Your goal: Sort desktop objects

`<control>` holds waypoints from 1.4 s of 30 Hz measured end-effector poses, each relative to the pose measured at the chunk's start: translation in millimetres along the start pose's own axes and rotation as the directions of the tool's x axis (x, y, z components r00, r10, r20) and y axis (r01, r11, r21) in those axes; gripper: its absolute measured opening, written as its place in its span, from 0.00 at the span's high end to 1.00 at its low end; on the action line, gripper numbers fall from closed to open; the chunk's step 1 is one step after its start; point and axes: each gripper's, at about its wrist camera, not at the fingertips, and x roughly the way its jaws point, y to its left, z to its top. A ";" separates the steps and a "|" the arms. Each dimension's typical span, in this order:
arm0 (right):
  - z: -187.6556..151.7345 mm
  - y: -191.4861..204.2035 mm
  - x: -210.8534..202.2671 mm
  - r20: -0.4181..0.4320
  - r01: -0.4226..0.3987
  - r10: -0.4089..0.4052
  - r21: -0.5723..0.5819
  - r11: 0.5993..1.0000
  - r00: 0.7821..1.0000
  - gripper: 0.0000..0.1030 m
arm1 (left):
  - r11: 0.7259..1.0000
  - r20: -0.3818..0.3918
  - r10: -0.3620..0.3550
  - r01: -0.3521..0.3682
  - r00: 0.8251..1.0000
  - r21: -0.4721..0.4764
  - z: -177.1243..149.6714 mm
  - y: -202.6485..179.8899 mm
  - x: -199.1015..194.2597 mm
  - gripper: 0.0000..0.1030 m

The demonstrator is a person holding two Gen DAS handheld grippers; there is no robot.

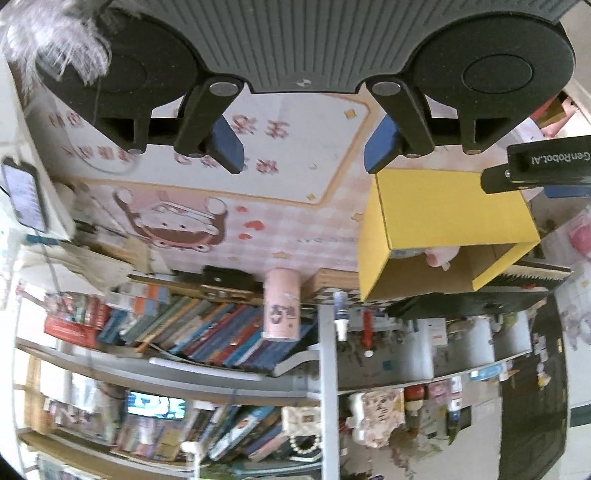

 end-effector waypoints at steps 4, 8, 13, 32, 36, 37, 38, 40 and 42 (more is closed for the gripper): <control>-13.1 -6.2 -12.6 -0.008 0.055 -0.055 0.034 0.998 0.998 0.25 | 1.000 -0.006 -0.009 0.009 1.000 0.028 -6.1 -9.1 -8.4 0.13; -22.5 -14.5 -19.3 -0.033 0.105 -0.103 0.072 0.992 0.994 0.18 | 0.997 -0.003 -0.022 0.022 1.000 0.077 -12.0 -20.9 -15.3 0.10; -27.6 -27.3 -23.0 -0.077 0.137 -0.128 0.119 0.983 0.989 0.16 | 0.995 -0.019 -0.033 0.035 0.999 0.093 -15.5 -28.5 -17.5 0.09; -36.2 -37.1 -27.7 -0.140 0.151 -0.133 0.124 0.981 0.981 0.00 | 0.997 -0.106 -0.016 0.024 0.994 0.068 -25.3 -41.2 -13.1 0.01; -36.9 -38.3 -27.6 -0.147 0.148 -0.130 0.126 0.981 0.981 0.00 | 0.998 -0.116 -0.007 0.013 0.993 0.054 -27.3 -39.9 -13.0 0.00; -37.1 -38.7 -27.6 -0.149 0.148 -0.128 0.126 0.981 0.980 0.00 | 0.998 -0.117 -0.007 0.013 0.993 0.054 -27.8 -40.1 -13.2 0.00; -37.2 -39.1 -27.7 -0.150 0.147 -0.128 0.127 0.981 0.980 0.00 | 0.998 -0.119 -0.008 0.014 0.993 0.055 -27.5 -40.8 -13.3 0.00; -37.3 -39.4 -27.8 -0.150 0.146 -0.126 0.127 0.981 0.981 0.00 | 0.998 -0.122 -0.012 0.019 0.992 0.055 -28.5 -41.0 -13.5 0.00; -37.7 -39.8 -27.6 -0.151 0.144 -0.124 0.126 0.982 0.981 0.00 | 0.998 -0.124 -0.018 0.025 0.992 0.055 -28.8 -41.7 -13.5 0.00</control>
